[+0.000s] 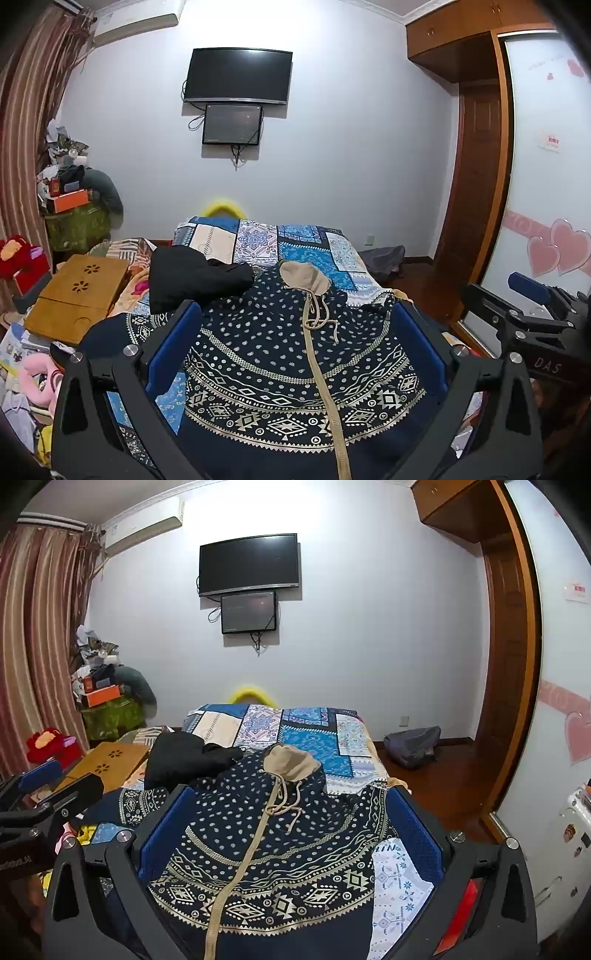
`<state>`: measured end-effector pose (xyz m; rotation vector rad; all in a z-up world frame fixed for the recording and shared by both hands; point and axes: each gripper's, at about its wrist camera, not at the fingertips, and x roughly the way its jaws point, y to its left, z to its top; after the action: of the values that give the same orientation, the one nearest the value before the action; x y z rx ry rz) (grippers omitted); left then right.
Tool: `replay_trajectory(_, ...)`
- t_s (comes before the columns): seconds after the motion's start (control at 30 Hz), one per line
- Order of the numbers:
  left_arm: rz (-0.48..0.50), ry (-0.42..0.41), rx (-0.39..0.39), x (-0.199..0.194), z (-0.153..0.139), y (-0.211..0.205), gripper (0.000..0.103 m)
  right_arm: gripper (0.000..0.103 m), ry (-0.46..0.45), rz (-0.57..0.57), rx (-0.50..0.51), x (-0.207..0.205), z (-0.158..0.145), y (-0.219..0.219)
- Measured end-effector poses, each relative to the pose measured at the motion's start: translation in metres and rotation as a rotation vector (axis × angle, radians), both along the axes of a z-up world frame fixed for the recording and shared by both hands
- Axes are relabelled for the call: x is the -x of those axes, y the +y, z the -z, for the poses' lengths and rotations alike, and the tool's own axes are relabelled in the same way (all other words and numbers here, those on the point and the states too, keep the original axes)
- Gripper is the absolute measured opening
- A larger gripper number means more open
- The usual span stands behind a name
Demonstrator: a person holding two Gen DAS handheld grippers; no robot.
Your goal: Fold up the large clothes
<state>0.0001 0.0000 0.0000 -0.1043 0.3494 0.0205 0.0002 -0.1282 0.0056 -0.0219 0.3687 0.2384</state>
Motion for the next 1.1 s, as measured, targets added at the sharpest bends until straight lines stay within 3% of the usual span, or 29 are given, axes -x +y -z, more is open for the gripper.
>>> replay_trajectory(0.4, -0.039, 0.001, 0.040, -0.003, 0.003, 0.009, 0.103, 0.102, 0.002, 0.004, -0.001, -0.001, 0.002, -0.001)
replay_trajectory(1.1, -0.043, -0.013, 0.002, 0.002, -0.001, 0.008, 0.103, 0.102, 0.006, -0.011, -0.013, 0.001, -0.001, 0.006)
